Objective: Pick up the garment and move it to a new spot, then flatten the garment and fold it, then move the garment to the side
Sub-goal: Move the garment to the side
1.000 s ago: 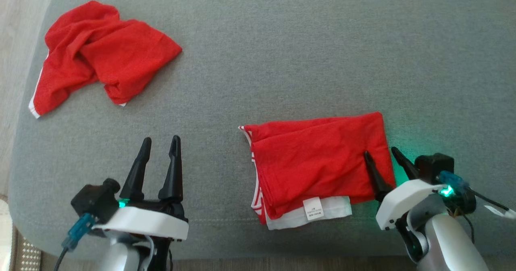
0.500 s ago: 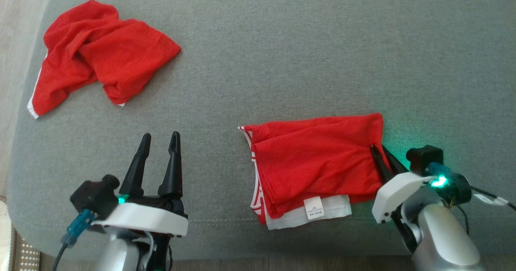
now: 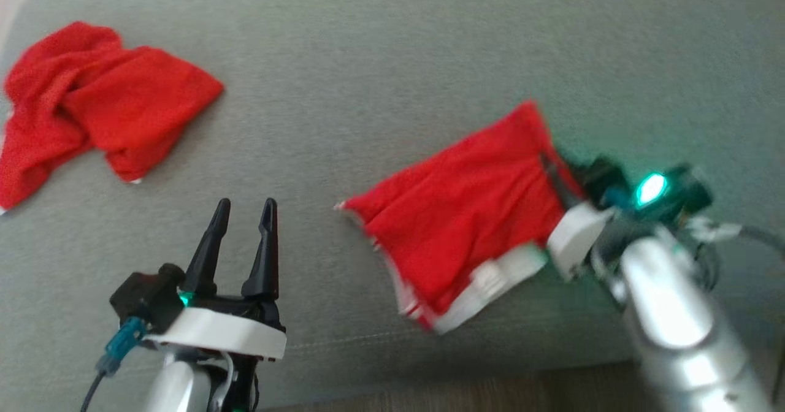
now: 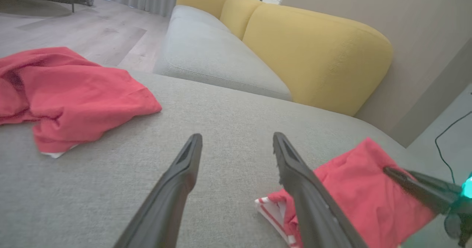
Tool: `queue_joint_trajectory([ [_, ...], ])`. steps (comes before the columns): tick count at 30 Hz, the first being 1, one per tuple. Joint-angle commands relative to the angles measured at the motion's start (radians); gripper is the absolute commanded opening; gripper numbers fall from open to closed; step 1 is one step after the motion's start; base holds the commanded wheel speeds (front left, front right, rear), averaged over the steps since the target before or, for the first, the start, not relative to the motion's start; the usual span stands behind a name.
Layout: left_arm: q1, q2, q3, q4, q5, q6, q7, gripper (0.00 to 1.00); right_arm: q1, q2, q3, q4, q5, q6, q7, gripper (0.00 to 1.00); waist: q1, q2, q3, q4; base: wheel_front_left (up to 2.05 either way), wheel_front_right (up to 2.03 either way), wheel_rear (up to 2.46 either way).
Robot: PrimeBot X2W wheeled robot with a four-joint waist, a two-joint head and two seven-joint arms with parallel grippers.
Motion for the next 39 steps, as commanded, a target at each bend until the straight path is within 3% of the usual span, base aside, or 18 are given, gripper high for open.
queue_joint_trajectory([
  [1,-0.05,0.0,0.038,-0.035,0.013,-0.007,-0.012,1.0,-0.048,-0.025,0.01,-0.032,-0.004,0.0,0.002,0.0,0.0,0.0,0.028,-0.034,0.0,0.0,0.0],
  [10,-0.131,0.009,0.042,-0.05,0.065,-0.039,-0.012,1.0,-0.246,-0.178,-0.03,0.029,0.049,0.0,0.026,0.0,0.0,0.0,0.138,-0.126,0.0,0.0,0.0],
  [18,-0.193,0.032,0.025,-0.089,0.059,-0.047,-0.012,1.0,-0.333,-0.244,-0.119,-0.01,0.115,0.0,0.055,0.0,0.0,0.0,0.244,-0.173,0.0,0.0,0.0],
  [27,-0.257,0.102,-0.013,-0.148,0.049,-0.048,-0.006,1.0,-0.343,-0.202,-0.226,-0.155,0.116,0.0,0.091,0.0,0.0,0.0,0.327,-0.216,0.0,0.0,0.0],
  [39,-0.251,0.113,-0.037,-0.168,0.037,-0.048,0.006,1.0,-0.308,-0.157,-0.282,-0.259,0.072,0.0,0.103,0.0,0.0,0.0,0.343,-0.233,0.0,0.0,0.0],
])
